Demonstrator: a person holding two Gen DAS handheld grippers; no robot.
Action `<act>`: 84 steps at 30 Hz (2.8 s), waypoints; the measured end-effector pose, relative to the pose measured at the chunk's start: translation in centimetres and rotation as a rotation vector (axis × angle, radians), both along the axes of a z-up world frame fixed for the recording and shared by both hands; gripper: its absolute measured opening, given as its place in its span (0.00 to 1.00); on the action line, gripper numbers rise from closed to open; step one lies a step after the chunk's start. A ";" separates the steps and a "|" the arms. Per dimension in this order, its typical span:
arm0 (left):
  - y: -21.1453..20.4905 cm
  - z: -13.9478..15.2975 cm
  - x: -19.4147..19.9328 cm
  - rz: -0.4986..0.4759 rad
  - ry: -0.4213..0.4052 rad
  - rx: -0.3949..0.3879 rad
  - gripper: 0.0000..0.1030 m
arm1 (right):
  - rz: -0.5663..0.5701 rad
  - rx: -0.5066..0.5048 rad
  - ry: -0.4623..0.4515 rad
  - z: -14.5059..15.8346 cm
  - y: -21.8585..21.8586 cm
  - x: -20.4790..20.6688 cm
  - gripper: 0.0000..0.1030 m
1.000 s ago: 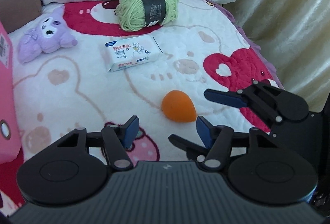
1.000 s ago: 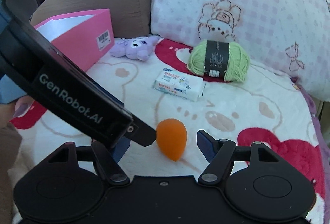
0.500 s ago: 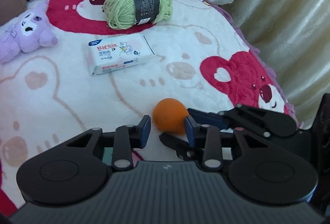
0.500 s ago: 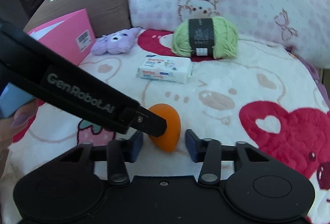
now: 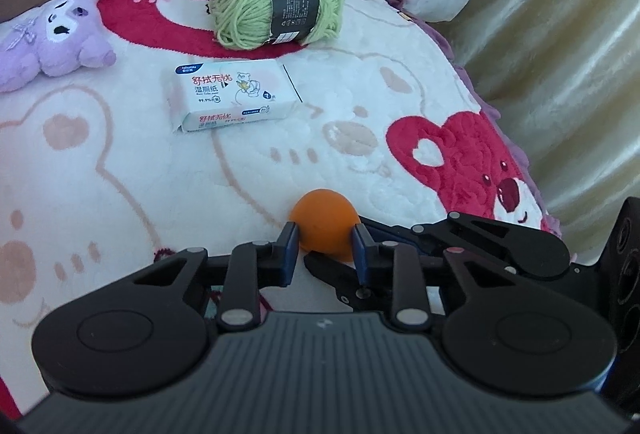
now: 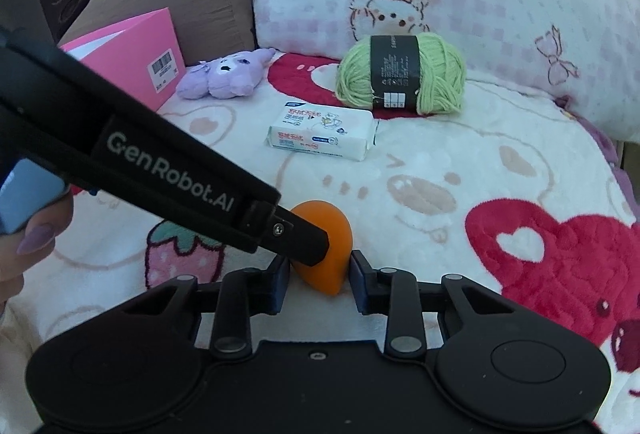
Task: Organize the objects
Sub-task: 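Close the left tool on the orange sponge, then lift the orange sponge with the left tool and carry it over the pink box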
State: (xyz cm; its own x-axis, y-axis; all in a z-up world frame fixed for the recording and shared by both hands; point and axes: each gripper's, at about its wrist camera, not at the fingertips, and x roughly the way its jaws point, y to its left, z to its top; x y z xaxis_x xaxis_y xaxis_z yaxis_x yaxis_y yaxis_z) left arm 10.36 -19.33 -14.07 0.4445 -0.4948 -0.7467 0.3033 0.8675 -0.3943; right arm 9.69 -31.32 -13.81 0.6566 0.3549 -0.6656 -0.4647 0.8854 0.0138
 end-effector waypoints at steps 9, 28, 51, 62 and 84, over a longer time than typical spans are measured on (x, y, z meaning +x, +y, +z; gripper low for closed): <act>1.1 1.6 -0.9 0.018 0.020 -0.014 0.26 | 0.029 -0.032 0.007 1.6 1.0 -0.6 0.35; 7.2 7.3 -4.7 0.146 0.041 -0.017 0.26 | 0.071 0.059 0.168 7.7 5.6 -1.6 0.36; 13.7 13.9 -10.7 0.223 0.017 -0.118 0.26 | 0.183 -0.021 0.127 15.3 10.6 -7.1 0.36; 17.8 16.4 -12.6 0.293 -0.052 -0.165 0.26 | 0.257 -0.084 0.051 18.4 14.6 -8.4 0.36; 29.1 19.9 -12.6 0.378 0.028 -0.142 0.26 | 0.350 0.051 0.188 20.9 24.1 -7.1 0.36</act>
State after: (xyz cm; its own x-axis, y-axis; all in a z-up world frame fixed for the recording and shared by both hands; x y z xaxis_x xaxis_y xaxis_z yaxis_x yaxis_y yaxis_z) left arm -2.23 9.80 5.79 0.5954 -0.3998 -0.6969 -0.0391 0.8519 -0.5222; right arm 2.54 -7.26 7.08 0.3586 0.5710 -0.7385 -0.7230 0.6703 0.1673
